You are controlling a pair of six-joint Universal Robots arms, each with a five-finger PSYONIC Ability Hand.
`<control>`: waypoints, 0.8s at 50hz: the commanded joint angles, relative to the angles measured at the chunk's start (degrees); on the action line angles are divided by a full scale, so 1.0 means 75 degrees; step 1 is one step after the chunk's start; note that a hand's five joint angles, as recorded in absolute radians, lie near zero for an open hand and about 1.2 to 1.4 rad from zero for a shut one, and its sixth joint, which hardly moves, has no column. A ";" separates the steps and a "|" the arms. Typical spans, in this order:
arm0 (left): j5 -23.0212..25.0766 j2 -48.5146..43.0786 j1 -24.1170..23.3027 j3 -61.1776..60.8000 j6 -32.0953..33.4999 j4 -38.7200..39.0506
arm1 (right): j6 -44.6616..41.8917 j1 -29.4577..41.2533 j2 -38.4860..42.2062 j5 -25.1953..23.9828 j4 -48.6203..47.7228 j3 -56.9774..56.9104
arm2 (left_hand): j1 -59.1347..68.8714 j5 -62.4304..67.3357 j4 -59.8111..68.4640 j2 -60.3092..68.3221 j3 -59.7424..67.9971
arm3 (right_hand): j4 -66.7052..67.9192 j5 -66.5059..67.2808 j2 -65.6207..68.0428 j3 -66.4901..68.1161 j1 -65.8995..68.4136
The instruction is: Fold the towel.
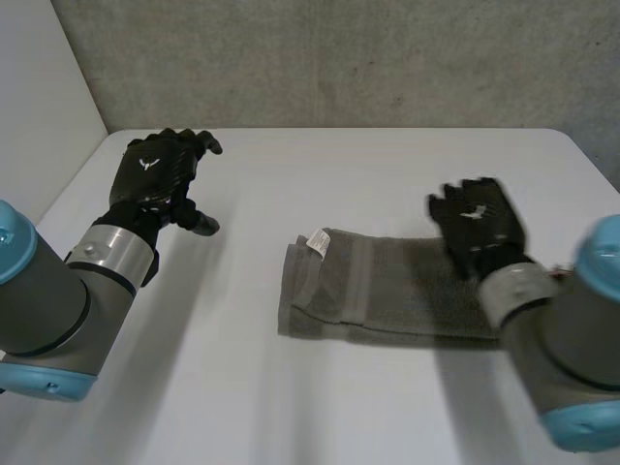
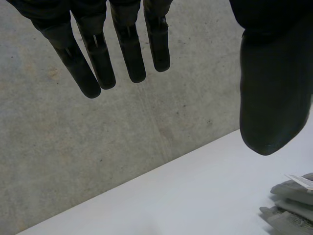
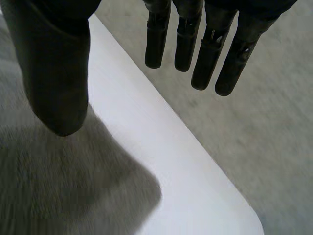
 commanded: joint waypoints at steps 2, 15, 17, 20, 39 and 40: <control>0.0003 -0.0065 -0.0103 -0.0018 0.0011 0.0000 | 0.0171 -0.1907 -0.0791 -0.1437 0.0528 0.1745 | -0.0805 -0.1877 -0.0852 -0.0755 -0.0688 | -0.0516 -0.0235 -0.0566 -0.0462 -0.0446; 0.0003 -0.0135 -0.0115 -0.0029 0.0011 0.0012 | 0.0206 -0.2750 -0.0369 -0.2667 0.0423 0.2366 | -0.0805 -0.1877 -0.0852 -0.0755 -0.0688 | -0.0180 0.0101 -0.0229 -0.0126 -0.0109; 0.0003 -0.0135 -0.0115 -0.0030 0.0011 0.0012 | 0.0206 -0.2750 -0.0159 -0.2667 0.0248 0.2355 | -0.0805 -0.1877 -0.0852 -0.0755 -0.0688 | -0.0002 0.0279 -0.0052 0.0052 0.0069; 0.0003 -0.0147 -0.0115 -0.0041 0.0011 0.0012 | 0.0206 -0.2762 -0.0088 -0.2667 0.0130 0.2355 | -0.0805 -0.1877 -0.0852 -0.0755 -0.0688 | 0.0757 0.1038 0.0708 0.0811 0.0828; 0.0003 -0.0159 -0.0103 -0.0006 0.0011 0.0012 | 0.0077 -0.1947 -0.0379 -0.1532 0.0176 0.1092 | -0.0805 -0.1877 -0.0852 -0.0755 -0.0688 | 0.6877 0.7158 0.6827 0.6931 0.6948; 0.0003 -0.0124 -0.0092 0.0029 0.0011 0.0000 | 0.0054 -0.1362 -0.0392 -0.1484 0.0304 0.0741 | -0.0805 -0.1877 -0.0852 -0.0755 -0.0688 | 0.6877 0.7158 0.6827 0.6931 0.6948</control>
